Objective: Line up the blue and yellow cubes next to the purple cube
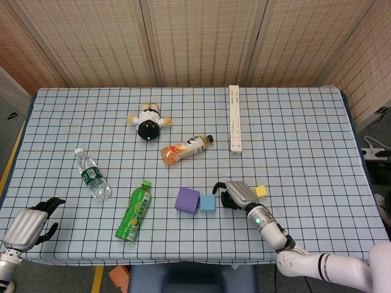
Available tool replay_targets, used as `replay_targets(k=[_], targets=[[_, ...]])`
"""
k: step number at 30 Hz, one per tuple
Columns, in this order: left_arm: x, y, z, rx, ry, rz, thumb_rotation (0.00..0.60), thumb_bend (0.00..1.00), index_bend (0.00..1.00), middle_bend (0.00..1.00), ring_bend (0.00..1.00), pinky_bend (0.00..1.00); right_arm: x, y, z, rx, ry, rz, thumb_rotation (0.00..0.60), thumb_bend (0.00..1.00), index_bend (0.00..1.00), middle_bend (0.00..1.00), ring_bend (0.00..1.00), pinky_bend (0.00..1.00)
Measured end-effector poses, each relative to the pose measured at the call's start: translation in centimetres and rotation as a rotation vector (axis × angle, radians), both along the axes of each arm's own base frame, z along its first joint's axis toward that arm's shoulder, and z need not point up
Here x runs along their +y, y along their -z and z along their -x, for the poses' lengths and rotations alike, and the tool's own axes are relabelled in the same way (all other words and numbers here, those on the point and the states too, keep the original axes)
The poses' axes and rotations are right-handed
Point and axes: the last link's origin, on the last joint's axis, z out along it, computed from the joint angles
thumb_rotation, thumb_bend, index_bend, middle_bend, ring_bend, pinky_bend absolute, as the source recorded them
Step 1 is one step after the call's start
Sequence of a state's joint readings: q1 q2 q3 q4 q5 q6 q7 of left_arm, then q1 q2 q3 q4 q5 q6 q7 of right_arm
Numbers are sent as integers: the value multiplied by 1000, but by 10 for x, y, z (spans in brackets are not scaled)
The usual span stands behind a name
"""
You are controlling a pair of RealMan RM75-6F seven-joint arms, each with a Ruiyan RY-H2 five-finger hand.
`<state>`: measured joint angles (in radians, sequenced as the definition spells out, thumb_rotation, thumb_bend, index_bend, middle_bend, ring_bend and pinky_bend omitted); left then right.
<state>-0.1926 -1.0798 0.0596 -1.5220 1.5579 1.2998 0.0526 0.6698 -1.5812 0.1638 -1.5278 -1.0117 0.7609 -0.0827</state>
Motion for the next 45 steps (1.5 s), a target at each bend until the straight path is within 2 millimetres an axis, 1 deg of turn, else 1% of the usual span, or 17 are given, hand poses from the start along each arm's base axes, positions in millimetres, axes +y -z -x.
replay_targets(k=[4,8,16,20,26,32,45], targets=[[0,0,0,-1,0,0,600,445,224,205,301,531,2,0,2,8,4,-24,600,869,429,959,868,1000],[0,0,0,0,0,1,600,444,224,206,301,531,1,-2,3,22,-5,-9,600,912,429,959,868,1000],[0,0,0,2,1,2,600,445,224,209,301,532,2,-5,4,33,-10,21,600,915,434,959,870,1000],[0,0,0,2,-2,2,600,444,224,210,301,531,5,-6,6,45,-5,0,600,916,441,961,872,1000],[0,0,0,-1,-2,2,600,443,226,212,301,532,11,-8,6,69,-19,-16,600,923,477,963,876,1000],[0,1,0,1,-3,5,600,443,227,214,301,531,17,-10,3,79,-28,-32,600,925,479,963,877,1000],[0,0,0,-1,-1,3,600,441,227,216,301,532,19,1,7,65,0,-125,600,925,478,967,882,1000]])
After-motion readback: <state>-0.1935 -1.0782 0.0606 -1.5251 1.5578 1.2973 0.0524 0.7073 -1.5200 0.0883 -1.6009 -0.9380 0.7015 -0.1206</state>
